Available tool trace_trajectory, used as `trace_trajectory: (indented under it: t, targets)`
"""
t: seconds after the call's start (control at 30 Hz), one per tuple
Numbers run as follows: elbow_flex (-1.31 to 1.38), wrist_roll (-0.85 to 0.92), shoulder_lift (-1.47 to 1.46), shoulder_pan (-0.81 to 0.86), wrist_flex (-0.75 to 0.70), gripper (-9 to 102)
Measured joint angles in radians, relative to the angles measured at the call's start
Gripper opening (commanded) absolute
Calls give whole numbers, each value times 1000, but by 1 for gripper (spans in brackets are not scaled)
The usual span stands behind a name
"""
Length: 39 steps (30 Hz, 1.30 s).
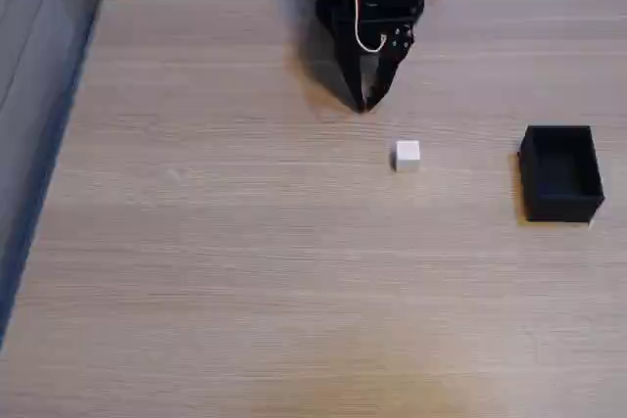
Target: Pick a white block and place it in the black box.
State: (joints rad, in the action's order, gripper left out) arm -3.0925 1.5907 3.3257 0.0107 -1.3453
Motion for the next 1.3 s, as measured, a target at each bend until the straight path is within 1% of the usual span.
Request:
trace_trajectory:
  t: [0.8,1.3]
  targets:
    - [0,35,0,15,5,0]
    - [0,28,0,18,5,0]
